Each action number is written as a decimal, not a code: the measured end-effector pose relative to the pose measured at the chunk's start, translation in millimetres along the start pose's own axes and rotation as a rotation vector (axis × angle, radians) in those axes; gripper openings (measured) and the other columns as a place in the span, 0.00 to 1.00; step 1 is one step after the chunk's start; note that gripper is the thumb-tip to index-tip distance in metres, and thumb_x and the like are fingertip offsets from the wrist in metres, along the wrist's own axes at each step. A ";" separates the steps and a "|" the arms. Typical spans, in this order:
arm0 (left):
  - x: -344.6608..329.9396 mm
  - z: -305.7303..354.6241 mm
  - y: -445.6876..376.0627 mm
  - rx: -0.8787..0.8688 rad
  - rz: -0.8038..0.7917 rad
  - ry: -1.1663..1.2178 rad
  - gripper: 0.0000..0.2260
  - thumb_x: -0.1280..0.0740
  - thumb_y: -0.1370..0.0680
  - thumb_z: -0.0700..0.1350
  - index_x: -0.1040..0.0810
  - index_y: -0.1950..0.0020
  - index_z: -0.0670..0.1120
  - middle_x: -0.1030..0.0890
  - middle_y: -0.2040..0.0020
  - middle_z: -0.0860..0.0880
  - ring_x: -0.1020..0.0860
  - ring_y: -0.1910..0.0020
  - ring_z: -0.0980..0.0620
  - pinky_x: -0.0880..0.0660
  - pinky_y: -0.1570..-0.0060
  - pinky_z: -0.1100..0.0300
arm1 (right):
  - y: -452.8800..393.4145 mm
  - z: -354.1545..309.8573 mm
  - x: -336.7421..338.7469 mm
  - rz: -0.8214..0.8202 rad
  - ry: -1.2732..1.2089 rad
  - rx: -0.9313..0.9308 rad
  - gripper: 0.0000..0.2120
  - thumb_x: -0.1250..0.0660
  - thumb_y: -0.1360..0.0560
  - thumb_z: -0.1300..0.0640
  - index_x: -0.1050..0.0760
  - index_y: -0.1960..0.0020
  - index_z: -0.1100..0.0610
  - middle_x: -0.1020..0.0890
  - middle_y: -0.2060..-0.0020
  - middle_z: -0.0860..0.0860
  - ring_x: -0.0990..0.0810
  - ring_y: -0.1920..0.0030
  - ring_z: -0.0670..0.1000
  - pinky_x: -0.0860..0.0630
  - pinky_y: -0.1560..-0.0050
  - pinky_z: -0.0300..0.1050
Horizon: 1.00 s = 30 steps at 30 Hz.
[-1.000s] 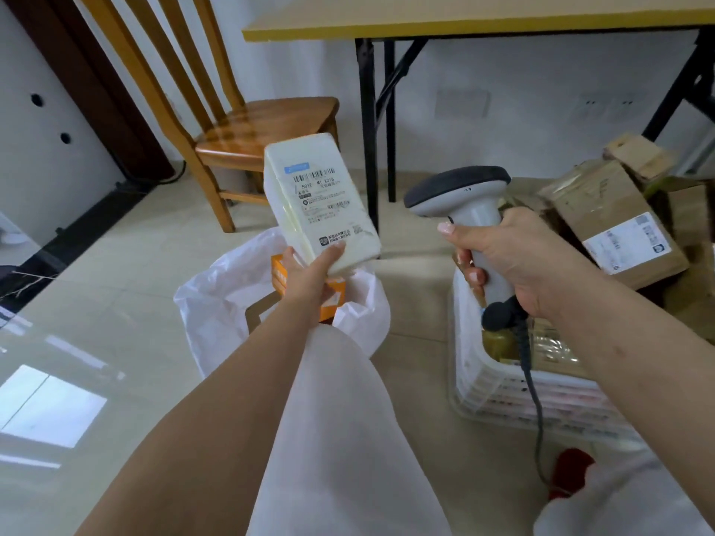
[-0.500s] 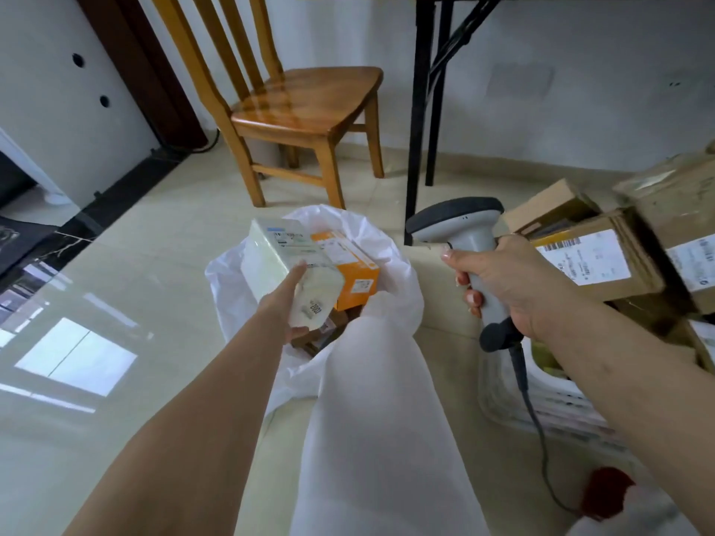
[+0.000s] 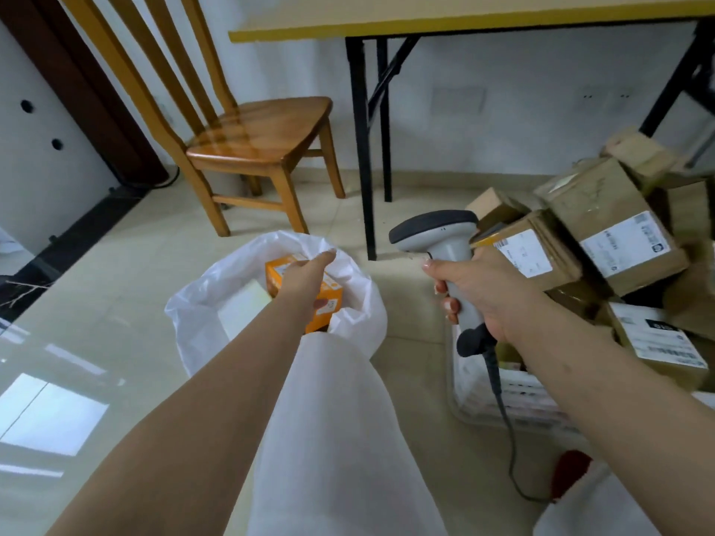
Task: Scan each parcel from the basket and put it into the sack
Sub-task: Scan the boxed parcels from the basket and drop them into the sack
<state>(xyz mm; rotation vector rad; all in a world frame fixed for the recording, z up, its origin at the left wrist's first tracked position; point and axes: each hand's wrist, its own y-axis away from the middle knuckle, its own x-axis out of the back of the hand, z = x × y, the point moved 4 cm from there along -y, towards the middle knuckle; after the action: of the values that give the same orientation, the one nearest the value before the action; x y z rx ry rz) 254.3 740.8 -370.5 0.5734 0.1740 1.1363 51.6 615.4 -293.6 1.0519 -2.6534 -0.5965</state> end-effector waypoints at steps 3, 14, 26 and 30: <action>-46.3 17.8 20.1 -0.051 -0.077 -0.061 0.17 0.30 0.24 0.56 0.31 0.42 0.50 0.27 0.48 0.49 0.26 0.43 0.46 0.23 0.43 0.51 | 6.2 2.0 28.6 0.044 -0.047 -0.002 0.11 0.29 0.24 0.55 0.30 0.54 0.59 0.27 0.70 0.52 0.33 0.78 0.46 0.31 0.76 0.38; -226.6 23.3 80.0 -0.342 -0.363 -0.339 0.24 0.28 0.24 0.49 0.30 0.31 0.46 0.24 0.38 0.46 0.22 0.49 0.51 0.22 0.48 0.54 | 33.4 29.0 170.6 0.357 -0.284 -0.003 0.09 0.30 0.24 0.57 0.28 0.54 0.60 0.28 0.71 0.53 0.33 0.77 0.47 0.32 0.74 0.41; -323.8 44.0 102.0 -0.929 -0.212 -0.755 0.33 0.28 0.27 0.56 0.35 0.27 0.47 0.31 0.32 0.46 0.33 0.32 0.48 0.34 0.35 0.54 | 12.2 73.5 242.4 0.525 -0.447 -0.023 0.12 0.30 0.24 0.59 0.29 0.63 0.59 0.28 0.74 0.51 0.32 0.76 0.48 0.30 0.74 0.41; -355.6 69.3 103.8 -1.001 -0.209 -0.786 0.33 0.30 0.26 0.58 0.36 0.26 0.47 0.32 0.31 0.46 0.32 0.32 0.47 0.31 0.34 0.50 | 2.6 79.3 252.6 0.492 -0.534 0.030 0.11 0.31 0.23 0.61 0.29 0.62 0.60 0.28 0.72 0.53 0.32 0.76 0.49 0.32 0.71 0.43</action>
<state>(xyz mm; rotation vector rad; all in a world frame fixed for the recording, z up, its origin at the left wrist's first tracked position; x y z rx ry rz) 48.1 430.6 -313.2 0.0553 -0.9483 0.6017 -159.0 464.6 -348.6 0.2199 -3.2081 -0.8096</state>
